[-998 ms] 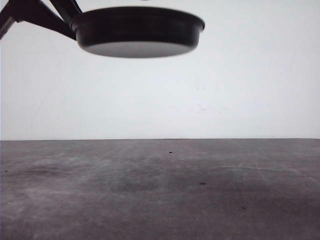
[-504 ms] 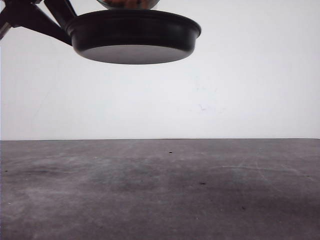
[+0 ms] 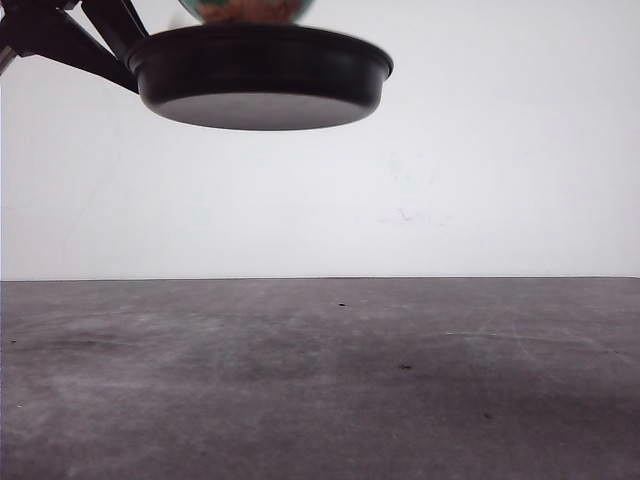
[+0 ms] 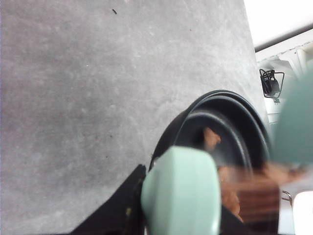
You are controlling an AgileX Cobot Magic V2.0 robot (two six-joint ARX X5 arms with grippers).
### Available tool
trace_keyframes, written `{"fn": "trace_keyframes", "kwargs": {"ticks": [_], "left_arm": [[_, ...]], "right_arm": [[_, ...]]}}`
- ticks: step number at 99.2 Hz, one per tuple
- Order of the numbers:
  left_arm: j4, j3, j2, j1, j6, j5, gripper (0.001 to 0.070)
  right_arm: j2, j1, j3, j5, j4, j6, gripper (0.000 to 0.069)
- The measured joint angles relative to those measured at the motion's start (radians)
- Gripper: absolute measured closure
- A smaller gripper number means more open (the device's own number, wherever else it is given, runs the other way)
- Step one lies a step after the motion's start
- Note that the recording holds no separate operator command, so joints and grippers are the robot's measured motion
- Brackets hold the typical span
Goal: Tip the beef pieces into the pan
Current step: 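Tilt the bowl with the right gripper to pour beef cubes into the pan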
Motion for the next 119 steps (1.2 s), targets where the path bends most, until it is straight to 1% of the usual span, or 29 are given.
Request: {"fn": "trace_keyframes", "kwargs": {"ticks": [25, 30, 35, 41, 50, 60, 71, 81, 89, 96, 103, 111, 116, 117, 119], "left_arm": [[0.001, 0.0, 0.001, 0.008, 0.0, 0.005, 0.0654], [0.003, 0.0, 0.001, 0.013, 0.0, 0.005, 0.0654], [0.003, 0.0, 0.001, 0.015, 0.001, 0.003, 0.0654], [0.003, 0.0, 0.001, 0.016, 0.002, 0.002, 0.0654], [0.014, 0.0, 0.001, 0.022, 0.001, 0.004, 0.0654], [0.021, 0.0, 0.002, 0.024, 0.001, 0.005, 0.0654], [0.021, 0.0, 0.002, 0.03, 0.001, 0.005, 0.0654], [0.021, 0.0, 0.003, 0.032, 0.001, 0.005, 0.0654], [0.022, 0.0, 0.005, 0.032, 0.001, 0.006, 0.0654], [0.022, 0.0, 0.005, 0.032, 0.001, 0.006, 0.0654], [0.021, 0.0, 0.005, 0.032, 0.005, 0.006, 0.0654], [0.019, 0.0, 0.005, 0.032, 0.015, 0.006, 0.0654], [0.016, 0.0, 0.005, 0.032, 0.02, 0.007, 0.0654], [0.016, 0.0, 0.005, 0.032, 0.021, 0.007, 0.0654], [0.015, 0.0, 0.005, 0.032, 0.022, 0.007, 0.0654]], "right_arm": [[-0.008, -0.036, 0.0, -0.021, 0.071, 0.004, 0.0678], [-0.008, -0.042, 0.0, -0.002, 0.08, -0.01, 0.0678], [-0.008, -0.038, 0.0, 0.018, 0.123, -0.016, 0.0678], [-0.014, -0.029, 0.001, 0.009, 0.173, -0.015, 0.0678], [-0.029, -0.032, 0.003, -0.018, 0.145, -0.015, 0.0678], [-0.024, -0.05, 0.003, -0.014, 0.11, 0.001, 0.0678], [-0.023, -0.054, 0.003, 0.0, 0.129, 0.006, 0.0678], [-0.026, -0.024, 0.005, -0.015, 0.183, 0.013, 0.0678], [-0.026, -0.034, 0.009, -0.027, 0.125, 0.039, 0.0678], [-0.021, -0.061, 0.009, -0.015, 0.039, 0.105, 0.0678], [-0.02, -0.081, 0.008, 0.01, -0.047, 0.219, 0.0677], [-0.034, -0.093, 0.008, 0.033, -0.145, 0.408, 0.0677], [-0.063, -0.112, 0.009, 0.008, -0.231, 0.555, 0.0677], [-0.073, -0.118, 0.011, -0.005, -0.258, 0.601, 0.0677], [-0.083, -0.127, 0.013, -0.019, -0.284, 0.65, 0.0677]]}}
